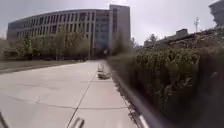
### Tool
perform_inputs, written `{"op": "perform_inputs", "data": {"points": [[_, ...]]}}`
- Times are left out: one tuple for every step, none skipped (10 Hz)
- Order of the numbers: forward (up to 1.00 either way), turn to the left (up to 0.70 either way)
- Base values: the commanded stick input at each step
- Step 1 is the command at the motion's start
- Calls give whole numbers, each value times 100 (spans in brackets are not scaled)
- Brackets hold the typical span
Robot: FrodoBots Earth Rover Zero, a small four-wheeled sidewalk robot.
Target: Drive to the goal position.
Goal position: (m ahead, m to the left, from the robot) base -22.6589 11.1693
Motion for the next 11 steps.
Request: {"op": "perform_inputs", "data": {"points": [[0,45],[0,45],[70,27],[70,27],[70,27],[70,27],[70,27],[70,27],[70,27],[70,27],[70,27]]}}
